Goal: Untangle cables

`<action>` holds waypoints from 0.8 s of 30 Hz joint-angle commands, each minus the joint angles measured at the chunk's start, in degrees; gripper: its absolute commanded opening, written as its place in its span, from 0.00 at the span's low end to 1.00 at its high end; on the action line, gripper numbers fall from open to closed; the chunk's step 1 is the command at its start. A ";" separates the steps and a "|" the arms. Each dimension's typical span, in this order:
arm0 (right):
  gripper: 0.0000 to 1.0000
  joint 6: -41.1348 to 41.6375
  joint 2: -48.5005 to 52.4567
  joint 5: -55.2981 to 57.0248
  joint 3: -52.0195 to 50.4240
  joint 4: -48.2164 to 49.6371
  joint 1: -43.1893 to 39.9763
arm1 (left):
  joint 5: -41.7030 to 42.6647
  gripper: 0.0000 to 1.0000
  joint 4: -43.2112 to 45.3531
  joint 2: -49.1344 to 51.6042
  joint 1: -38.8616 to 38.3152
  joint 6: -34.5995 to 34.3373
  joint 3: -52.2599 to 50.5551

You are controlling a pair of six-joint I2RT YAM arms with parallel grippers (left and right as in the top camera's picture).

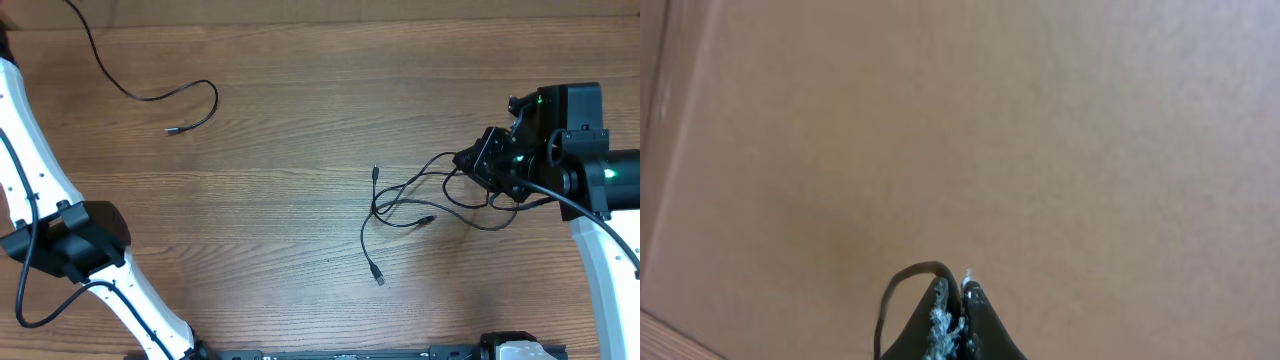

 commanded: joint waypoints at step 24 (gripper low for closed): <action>0.04 -1.14 -0.24 -0.52 0.50 0.85 -0.07 | 5.18 0.80 -32.74 10.14 0.83 6.56 0.28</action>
